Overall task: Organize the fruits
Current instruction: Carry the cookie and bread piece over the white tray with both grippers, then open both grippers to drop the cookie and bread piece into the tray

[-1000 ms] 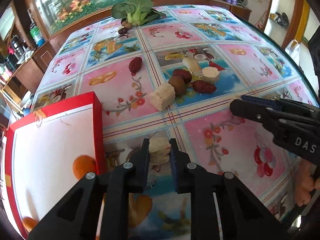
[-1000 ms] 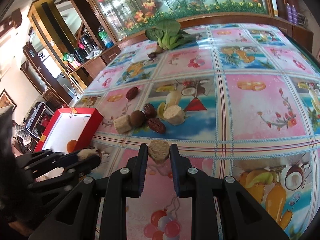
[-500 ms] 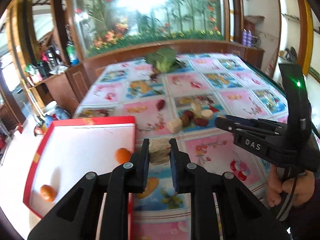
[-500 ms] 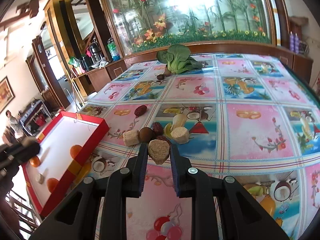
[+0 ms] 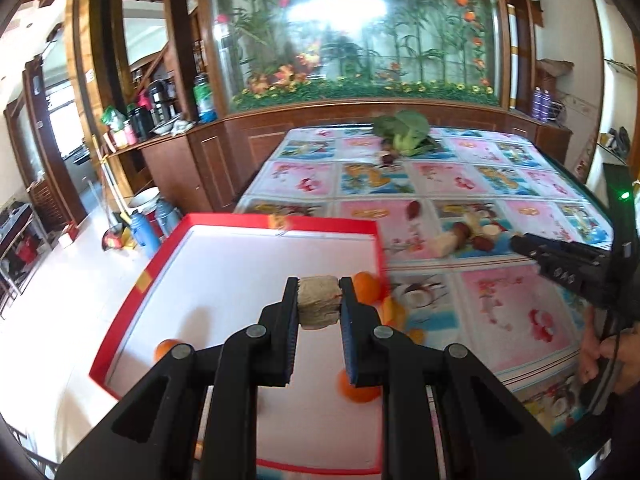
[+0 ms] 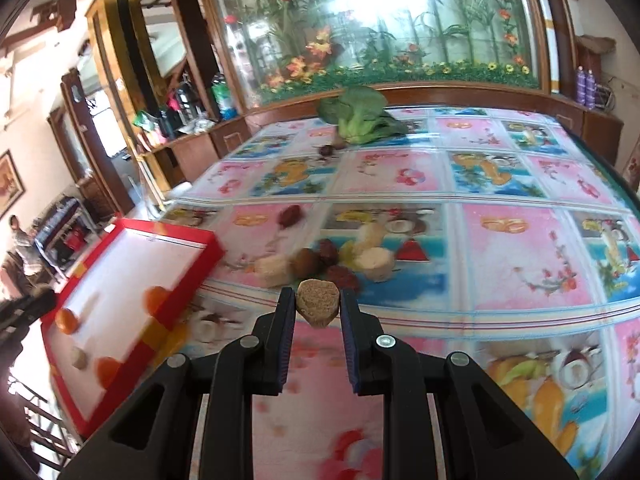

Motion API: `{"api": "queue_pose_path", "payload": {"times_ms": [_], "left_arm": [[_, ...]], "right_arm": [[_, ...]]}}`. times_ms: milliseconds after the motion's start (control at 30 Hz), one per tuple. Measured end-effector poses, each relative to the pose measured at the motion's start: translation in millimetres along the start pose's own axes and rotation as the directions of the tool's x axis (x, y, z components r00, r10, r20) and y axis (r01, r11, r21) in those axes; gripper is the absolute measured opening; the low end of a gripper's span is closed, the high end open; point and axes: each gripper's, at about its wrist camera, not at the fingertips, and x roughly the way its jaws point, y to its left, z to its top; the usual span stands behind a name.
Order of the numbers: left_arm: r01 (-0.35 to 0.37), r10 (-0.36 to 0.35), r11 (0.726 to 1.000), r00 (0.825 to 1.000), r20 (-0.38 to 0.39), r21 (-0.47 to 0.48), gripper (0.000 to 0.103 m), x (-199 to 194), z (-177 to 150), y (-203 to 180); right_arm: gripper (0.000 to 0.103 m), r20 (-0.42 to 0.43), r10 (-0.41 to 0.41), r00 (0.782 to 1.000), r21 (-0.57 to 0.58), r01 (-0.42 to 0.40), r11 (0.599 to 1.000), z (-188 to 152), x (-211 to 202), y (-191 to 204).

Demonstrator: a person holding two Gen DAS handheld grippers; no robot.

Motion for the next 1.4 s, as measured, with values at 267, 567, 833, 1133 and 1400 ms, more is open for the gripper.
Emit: {"api": "queue_pose_path", "payload": {"times_ms": [267,567,833,1133,1400], "left_arm": [[-0.058,0.058,0.998,0.998,-0.02,-0.031,0.021,8.4,-15.5,28.7],[-0.095,0.094,0.994,0.995,-0.026,-0.046,0.021,14.5,-24.1,47.3],[-0.102,0.1,0.993,0.994,-0.05,-0.053,0.021,25.1,-29.2,53.7],[-0.104,0.099,0.993,0.991,-0.086,-0.056,0.021,40.1,-33.7,54.9],[-0.125,0.118,0.991,0.985,-0.125,-0.048,0.021,51.8,-38.4,54.1]], "right_arm": [[0.021,-0.045,0.205,0.978,-0.054,-0.207,0.977,-2.2,11.3,83.5],[0.021,-0.117,0.258,0.959,-0.109,-0.271,0.957,-6.0,33.7,128.3],[0.021,-0.181,0.264,0.947,-0.137,-0.291,0.947,-16.3,47.9,146.0],[0.022,-0.26,0.26,0.93,-0.118,-0.297,0.947,-21.2,60.0,151.3],[0.035,-0.284,0.278,0.918,-0.102,-0.317,0.943,-23.4,61.3,148.8]]}}
